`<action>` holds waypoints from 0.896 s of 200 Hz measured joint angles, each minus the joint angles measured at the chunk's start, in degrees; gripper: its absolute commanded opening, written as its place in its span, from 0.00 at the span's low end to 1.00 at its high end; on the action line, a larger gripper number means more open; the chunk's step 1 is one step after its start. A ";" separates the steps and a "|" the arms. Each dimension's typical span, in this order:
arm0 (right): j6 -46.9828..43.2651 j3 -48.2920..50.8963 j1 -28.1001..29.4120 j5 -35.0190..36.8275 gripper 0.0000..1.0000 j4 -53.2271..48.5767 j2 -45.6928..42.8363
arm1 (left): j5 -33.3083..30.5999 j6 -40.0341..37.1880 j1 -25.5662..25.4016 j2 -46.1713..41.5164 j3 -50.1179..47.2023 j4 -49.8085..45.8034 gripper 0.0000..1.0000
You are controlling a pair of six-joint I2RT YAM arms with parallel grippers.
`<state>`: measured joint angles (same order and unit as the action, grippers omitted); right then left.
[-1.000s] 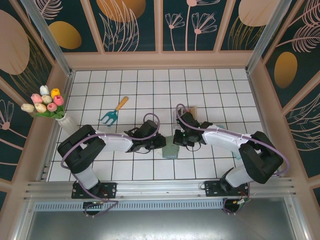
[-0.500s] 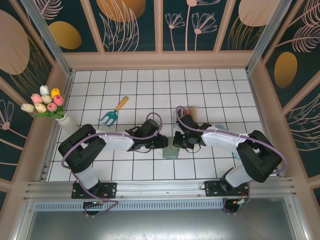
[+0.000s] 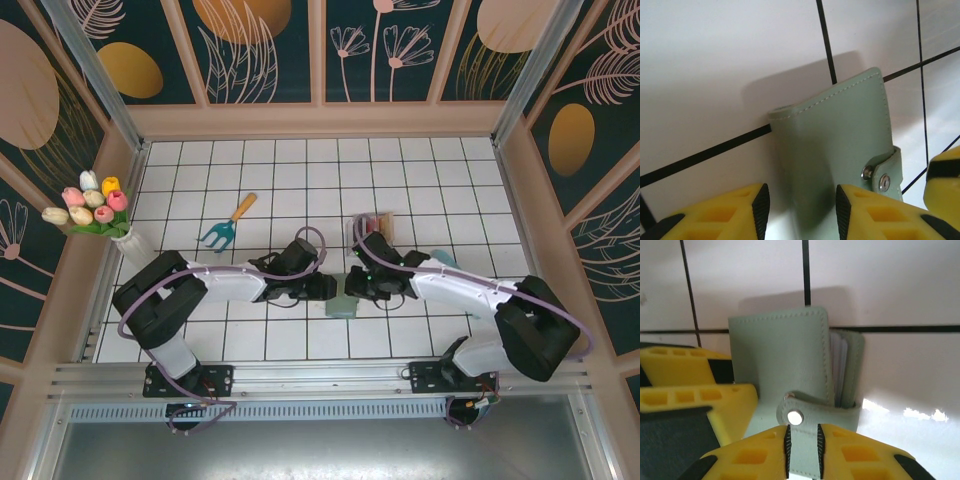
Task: Put the credit cards into the card holder
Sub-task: Close the button on the card holder.
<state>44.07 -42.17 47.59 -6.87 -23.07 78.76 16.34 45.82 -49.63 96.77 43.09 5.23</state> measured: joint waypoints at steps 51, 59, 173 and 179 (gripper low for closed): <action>1.33 -5.09 3.61 4.48 0.25 -3.10 7.37 | -0.11 -0.17 0.02 -0.22 -0.44 -0.17 0.39; 1.68 -5.27 3.67 4.76 0.31 -3.32 8.09 | -0.04 -0.17 0.00 -0.22 -0.44 -0.04 0.39; 2.43 -10.32 4.72 8.79 0.11 -7.85 12.81 | -0.35 1.79 0.17 -0.61 -2.89 3.85 0.32; 2.64 -10.51 4.83 8.94 0.08 -7.89 12.81 | -0.35 1.81 0.17 -0.63 -2.97 3.93 0.32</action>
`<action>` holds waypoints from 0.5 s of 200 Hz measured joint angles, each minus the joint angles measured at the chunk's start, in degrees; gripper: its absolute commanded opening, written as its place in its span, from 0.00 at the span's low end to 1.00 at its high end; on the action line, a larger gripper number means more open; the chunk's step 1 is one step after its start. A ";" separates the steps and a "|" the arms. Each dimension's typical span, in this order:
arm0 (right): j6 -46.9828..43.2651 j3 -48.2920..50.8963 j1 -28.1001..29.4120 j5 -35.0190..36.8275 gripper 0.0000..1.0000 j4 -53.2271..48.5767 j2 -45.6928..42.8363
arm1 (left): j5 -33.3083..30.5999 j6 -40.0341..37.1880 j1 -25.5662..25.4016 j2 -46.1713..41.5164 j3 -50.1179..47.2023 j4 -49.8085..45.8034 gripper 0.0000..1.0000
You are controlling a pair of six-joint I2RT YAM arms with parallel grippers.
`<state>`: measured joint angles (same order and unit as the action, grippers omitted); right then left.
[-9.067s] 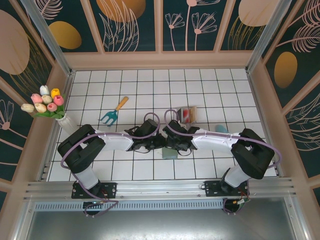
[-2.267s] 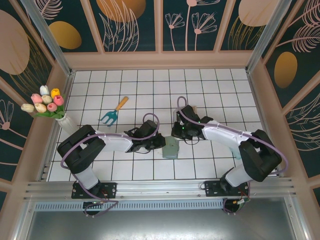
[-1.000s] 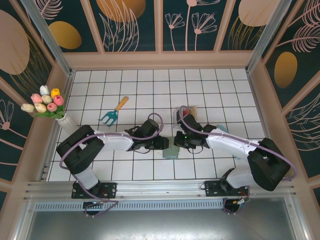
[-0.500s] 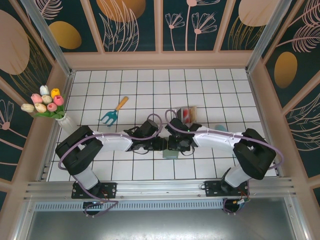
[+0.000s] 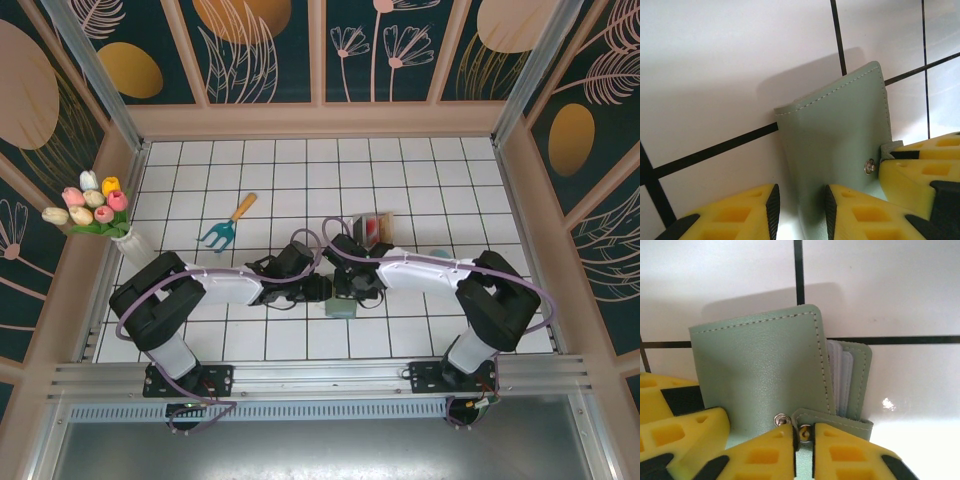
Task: Put the credit cards into the card holder
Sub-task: Close the button on the card holder.
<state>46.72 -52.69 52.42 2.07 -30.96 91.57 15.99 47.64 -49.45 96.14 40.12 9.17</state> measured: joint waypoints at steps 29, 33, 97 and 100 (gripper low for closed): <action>-0.02 -0.96 0.17 1.62 0.00 -0.28 0.00 | -0.04 0.22 0.00 -0.11 -0.13 0.17 0.32; -0.09 -0.98 0.17 1.77 0.00 -0.39 0.00 | -0.04 0.22 0.00 -0.11 -0.17 0.26 0.32; -0.37 -1.33 0.20 2.82 0.00 -1.03 -0.74 | -0.35 0.66 -0.02 -0.33 -0.59 0.87 0.32; -0.39 -1.36 0.20 2.80 0.00 -1.03 -0.76 | -0.37 0.66 -0.02 -0.33 -0.59 0.87 0.32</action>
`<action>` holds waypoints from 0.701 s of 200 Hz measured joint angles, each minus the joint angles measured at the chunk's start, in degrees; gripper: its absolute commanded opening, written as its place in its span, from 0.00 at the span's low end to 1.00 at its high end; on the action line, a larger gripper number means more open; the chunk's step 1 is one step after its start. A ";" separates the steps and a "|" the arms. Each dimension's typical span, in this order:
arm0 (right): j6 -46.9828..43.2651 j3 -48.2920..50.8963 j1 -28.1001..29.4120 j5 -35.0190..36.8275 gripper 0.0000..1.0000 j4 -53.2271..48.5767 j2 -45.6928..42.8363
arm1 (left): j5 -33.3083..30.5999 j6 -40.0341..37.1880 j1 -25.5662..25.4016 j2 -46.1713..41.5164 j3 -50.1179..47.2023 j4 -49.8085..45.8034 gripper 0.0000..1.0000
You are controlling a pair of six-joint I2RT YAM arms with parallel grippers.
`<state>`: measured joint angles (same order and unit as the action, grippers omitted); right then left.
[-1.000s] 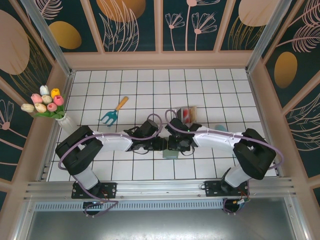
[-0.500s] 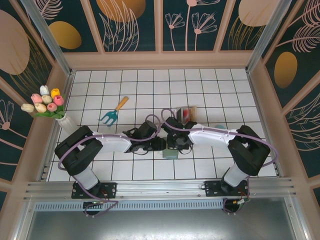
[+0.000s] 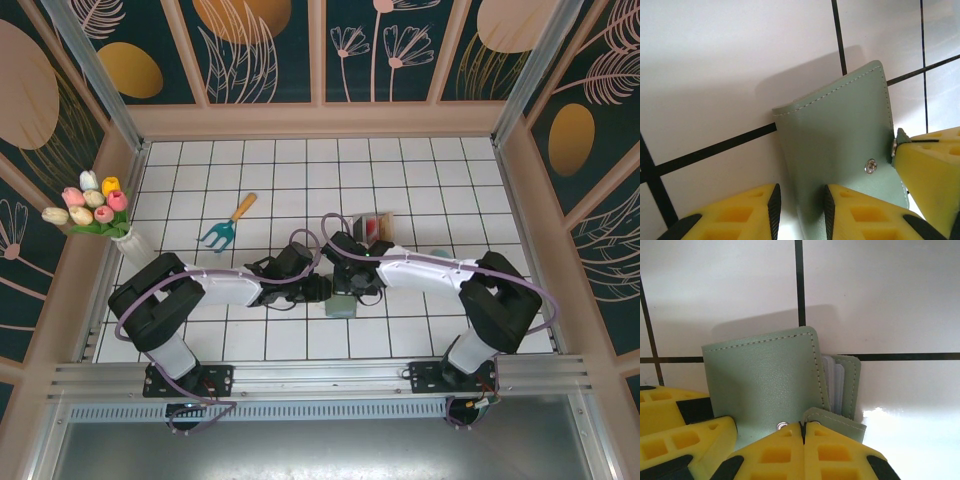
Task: Put the credit cards into the card holder
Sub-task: Close the button on the card holder.
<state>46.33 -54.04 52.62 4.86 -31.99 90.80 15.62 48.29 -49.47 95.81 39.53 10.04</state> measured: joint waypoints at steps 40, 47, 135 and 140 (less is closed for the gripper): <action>-0.83 -0.20 0.15 -1.44 0.00 0.50 0.00 | 0.00 0.17 0.00 0.00 -0.11 0.13 0.30; -0.94 -0.20 0.15 -1.73 0.00 0.68 0.00 | 0.02 0.20 0.00 0.00 -0.11 0.20 0.30; -0.98 1.55 -1.31 -5.44 0.00 5.68 1.40 | 0.00 0.42 0.00 0.02 -0.22 0.28 0.29; -0.98 1.75 -1.31 -5.57 0.00 5.99 1.40 | -0.02 0.44 -0.04 0.02 -0.22 0.28 0.29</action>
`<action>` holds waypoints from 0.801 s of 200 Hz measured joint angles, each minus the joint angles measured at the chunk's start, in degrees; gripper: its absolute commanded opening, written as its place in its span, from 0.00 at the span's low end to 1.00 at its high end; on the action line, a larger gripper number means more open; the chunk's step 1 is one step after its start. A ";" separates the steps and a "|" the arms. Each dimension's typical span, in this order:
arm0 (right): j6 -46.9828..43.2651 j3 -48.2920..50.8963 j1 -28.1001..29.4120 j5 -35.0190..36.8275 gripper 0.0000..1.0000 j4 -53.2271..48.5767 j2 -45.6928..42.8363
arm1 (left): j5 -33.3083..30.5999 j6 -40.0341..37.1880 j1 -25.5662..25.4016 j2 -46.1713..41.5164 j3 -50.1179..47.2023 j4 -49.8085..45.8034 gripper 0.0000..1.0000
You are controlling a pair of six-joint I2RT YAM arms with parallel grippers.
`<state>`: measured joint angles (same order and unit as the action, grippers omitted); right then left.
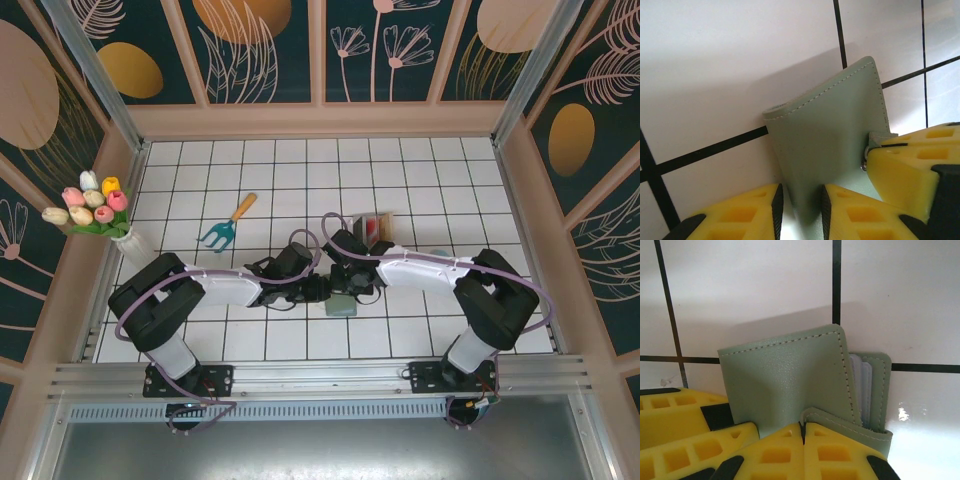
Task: Put the credit cards into the card holder
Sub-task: Close the button on the card holder.
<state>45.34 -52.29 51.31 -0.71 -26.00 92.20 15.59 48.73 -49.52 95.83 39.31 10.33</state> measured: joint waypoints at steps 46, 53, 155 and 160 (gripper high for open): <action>0.48 4.24 -1.11 -1.99 0.00 4.83 -1.18 | -0.04 0.63 0.00 0.00 -0.37 0.63 0.28; 0.63 4.79 -1.42 -2.45 0.00 5.62 -1.27 | -0.07 0.74 0.00 0.00 -0.42 0.68 0.28; 6.38 7.80 2.71 2.91 0.00 13.29 -0.15 | -1.66 1.53 0.02 -1.36 -2.14 1.27 0.28; 6.34 7.80 2.71 3.19 0.00 13.27 -0.15 | -1.73 1.53 0.00 -1.40 -2.14 1.25 0.28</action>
<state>51.68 -44.49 54.02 2.48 -12.73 92.05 13.87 50.26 -49.52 94.43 37.17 11.57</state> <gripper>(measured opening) 0.056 0.280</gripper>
